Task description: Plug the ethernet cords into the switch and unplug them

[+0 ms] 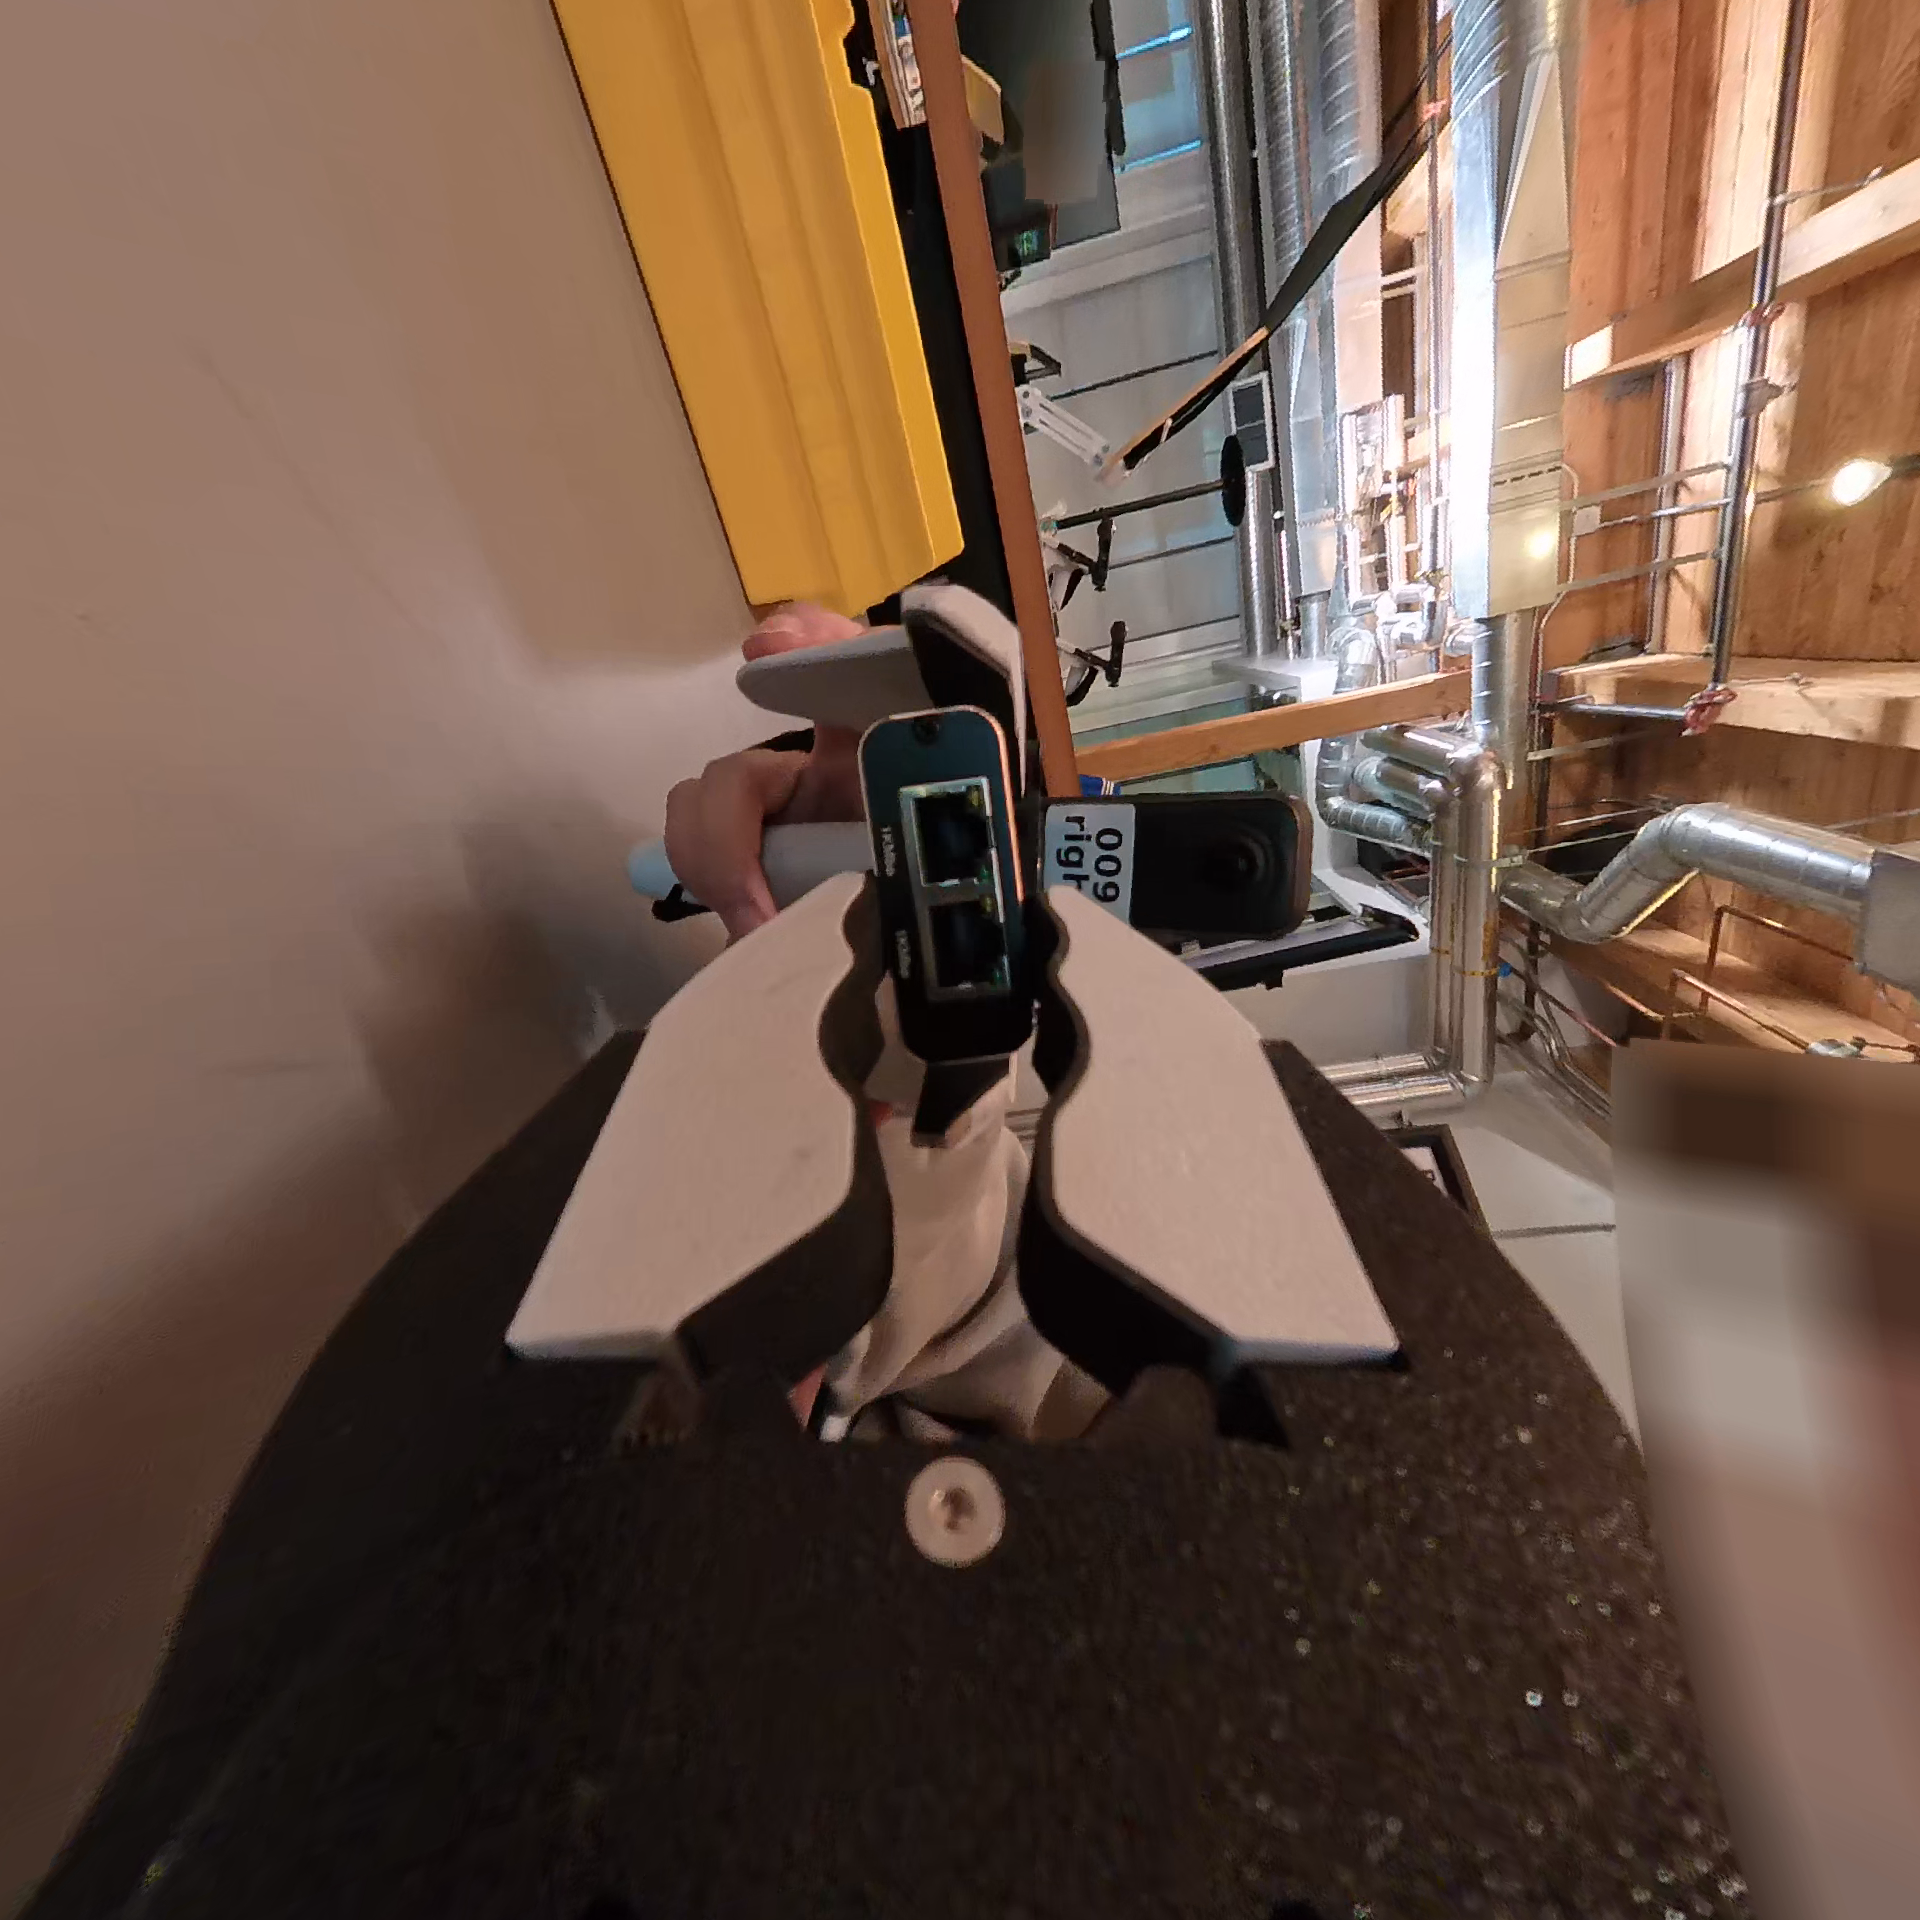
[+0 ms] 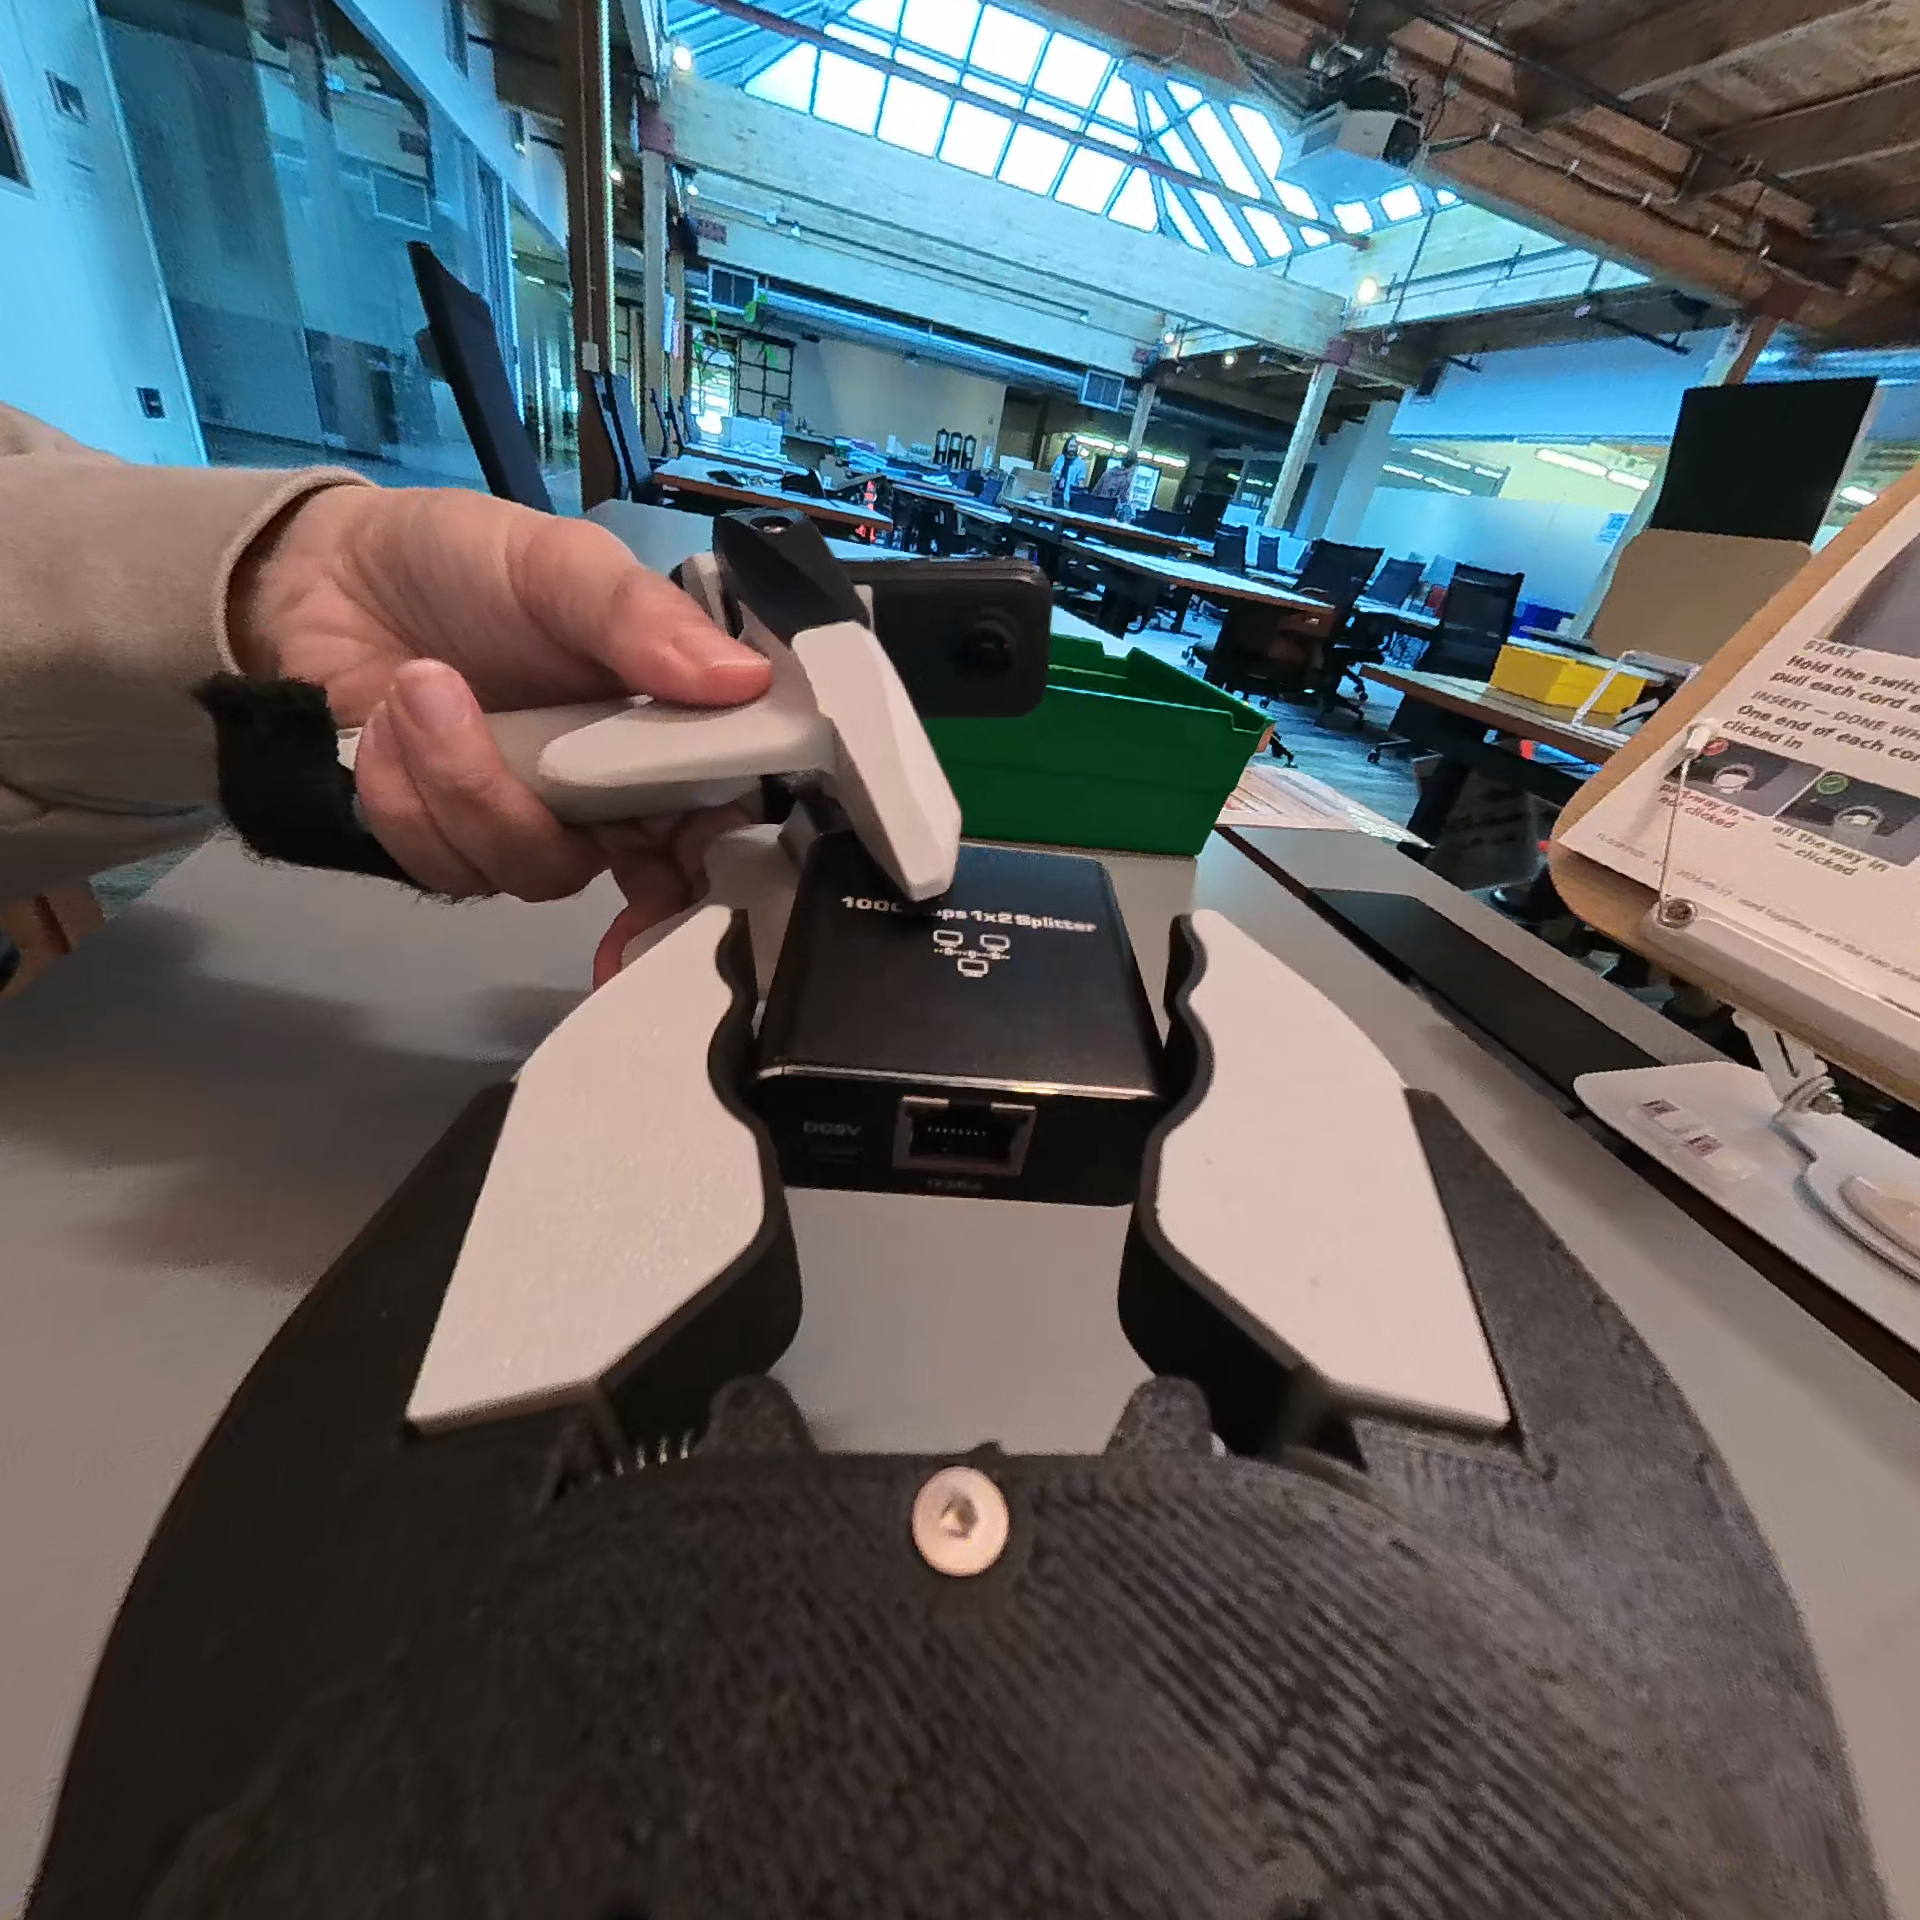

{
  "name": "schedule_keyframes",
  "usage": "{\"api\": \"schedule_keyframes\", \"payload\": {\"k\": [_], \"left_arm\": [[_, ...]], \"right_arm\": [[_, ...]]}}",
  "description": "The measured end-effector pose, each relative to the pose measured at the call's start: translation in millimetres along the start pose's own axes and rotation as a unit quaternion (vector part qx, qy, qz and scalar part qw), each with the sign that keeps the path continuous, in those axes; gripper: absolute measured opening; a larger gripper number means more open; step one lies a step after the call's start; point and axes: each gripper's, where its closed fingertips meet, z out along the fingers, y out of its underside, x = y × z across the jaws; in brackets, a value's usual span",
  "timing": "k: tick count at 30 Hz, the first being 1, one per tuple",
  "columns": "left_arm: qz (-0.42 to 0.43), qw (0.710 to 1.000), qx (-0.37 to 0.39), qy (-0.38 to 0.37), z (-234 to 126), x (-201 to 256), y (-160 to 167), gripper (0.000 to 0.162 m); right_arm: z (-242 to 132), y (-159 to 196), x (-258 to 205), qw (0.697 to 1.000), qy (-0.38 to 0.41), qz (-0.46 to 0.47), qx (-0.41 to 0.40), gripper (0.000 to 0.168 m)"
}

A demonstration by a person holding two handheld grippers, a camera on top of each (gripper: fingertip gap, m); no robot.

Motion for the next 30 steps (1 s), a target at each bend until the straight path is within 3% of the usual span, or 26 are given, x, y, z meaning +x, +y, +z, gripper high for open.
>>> {"api": "schedule_keyframes", "payload": {"k": [18, 22, 26, 30], "left_arm": [[0.035, 0.999, 0.028, -0.006, -5.2, 5.7, -2.3, 0.028], [0.093, 0.992, 0.047, -0.074, -14.7, -4.9, -11.1, 0.050], [0.173, 0.972, 0.069, -0.141, -44.6, 4.6, -25.1, 0.057], [0.247, 0.927, 0.125, -0.252, -123.9, 17.3, -60.9, 0.052]], "right_arm": [[4.6, -6.0, -2.8, 0.997, -0.031, 0.071, -0.004, 0.075], [1.5, -6.9, 0.2, 0.995, -0.036, 0.089, -0.003, 0.076], [-10.2, -14.0, 13.1, 0.993, -0.024, 0.112, 0.035, 0.076], [-18.5, 0.3, 28.7, 0.992, 0.002, 0.121, 0.029, 0.076]]}}
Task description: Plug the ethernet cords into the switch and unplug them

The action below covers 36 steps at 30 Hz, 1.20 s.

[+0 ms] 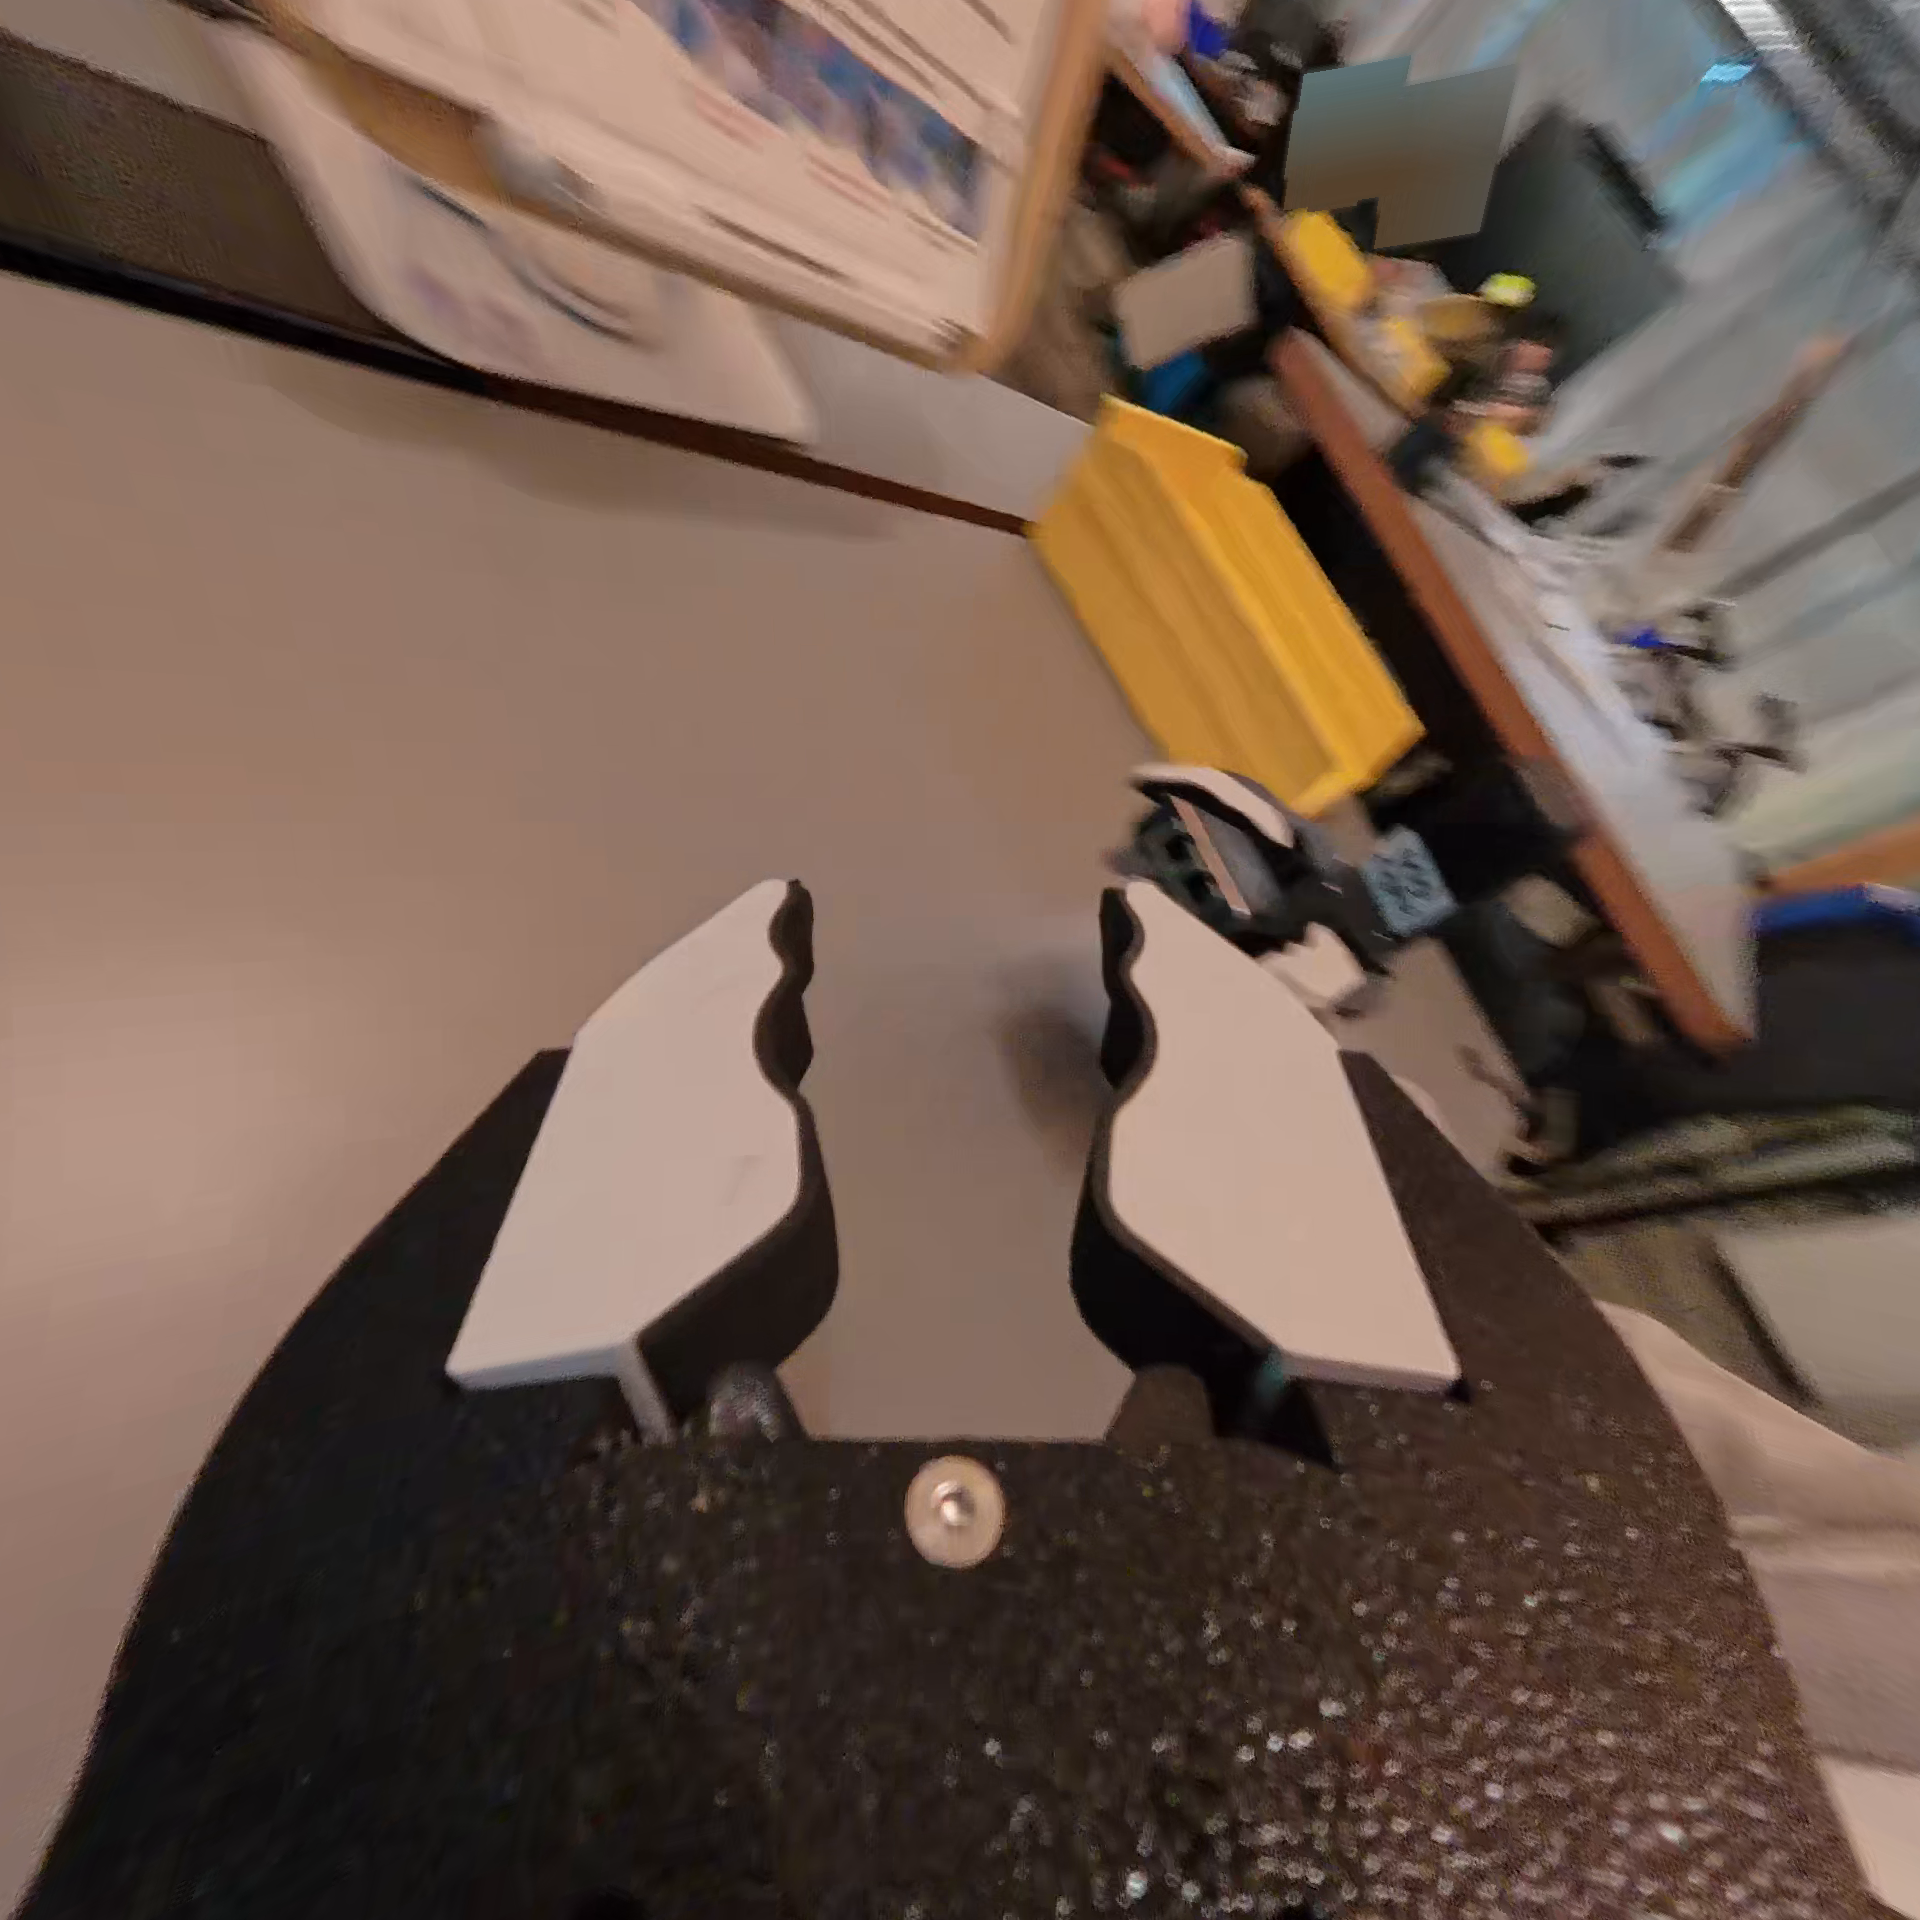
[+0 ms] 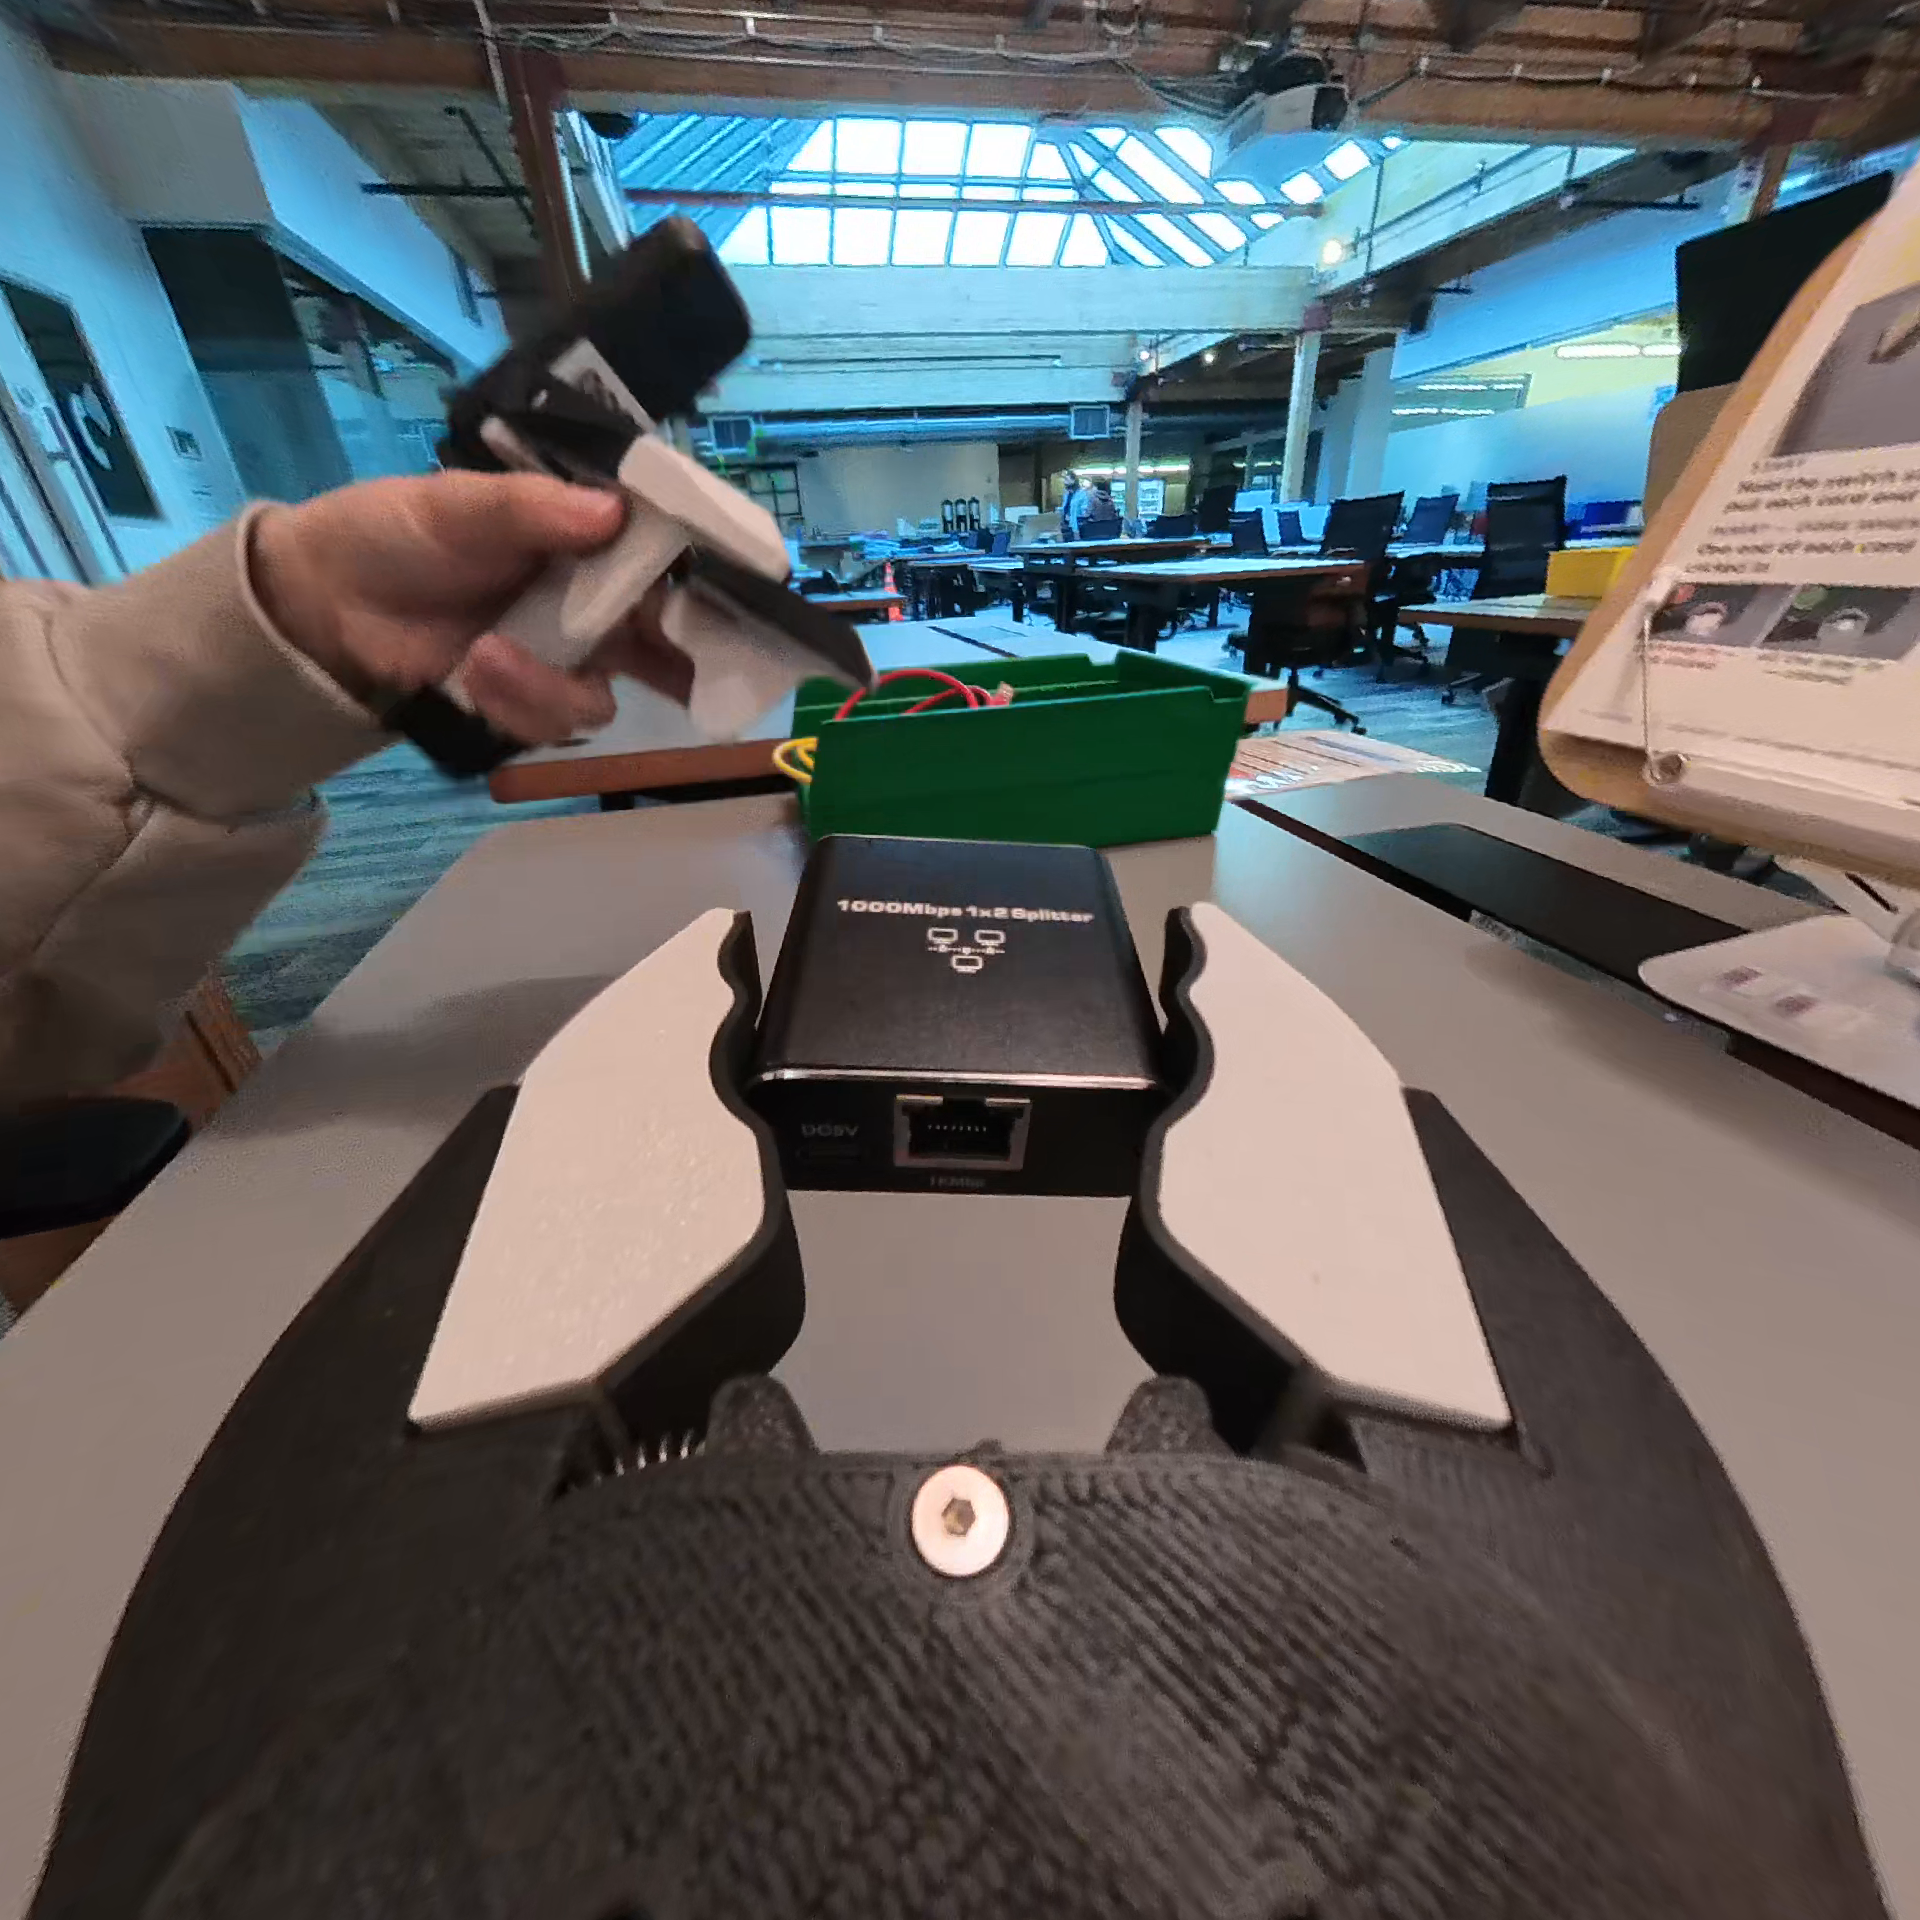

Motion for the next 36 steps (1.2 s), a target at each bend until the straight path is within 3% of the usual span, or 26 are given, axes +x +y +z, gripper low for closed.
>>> {"api": "schedule_keyframes", "payload": {"k": [4, 7, 14, 18, 19, 23, 30, 36], "left_arm": [[0.018, 0.975, 0.047, -0.215, -88.0, -105.5, -57.9, 0.045], [-0.011, 0.937, 0.021, -0.349, -138.7, -190.4, -73.0, 0.043], [-0.057, 0.910, -0.080, -0.404, -126.3, -277.2, -55.5, 0.047], [-0.109, 0.918, -0.071, -0.375, -106.2, -297.1, -55.0, 0.047], [-0.115, 0.917, -0.068, -0.375, -104.2, -303.3, -54.5, 0.041], [-0.118, 0.938, -0.042, -0.324, -91.9, -302.2, -58.0, 0.016], [0.031, 0.914, -0.010, -0.405, -124.7, -267.9, -89.0, 0.014], [0.185, 0.879, 0.015, -0.440, -156.9, -174.7, -139.1, 0.014]], "right_arm": [[1.4, 10.9, 6.8, 1.000, 0.008, 0.007, -0.010, 0.076], [4.7, 17.2, 10.3, 1.000, 0.014, 0.007, -0.018, 0.075], [6.3, 18.5, 9.3, 1.000, 0.011, 0.001, -0.023, 0.075], [7.1, 19.4, 6.4, 1.000, 0.004, -0.005, -0.027, 0.075], [6.8, 19.0, 6.4, 1.000, 0.002, -0.003, -0.025, 0.075], [3.6, 15.1, 5.6, 1.000, -0.014, 0.010, -0.010, 0.075], [-12.8, -2.4, 6.0, 0.992, -0.079, 0.075, 0.064, 0.076], [-22.9, -14.3, -4.9, 0.981, -0.143, 0.082, 0.104, 0.075]]}}
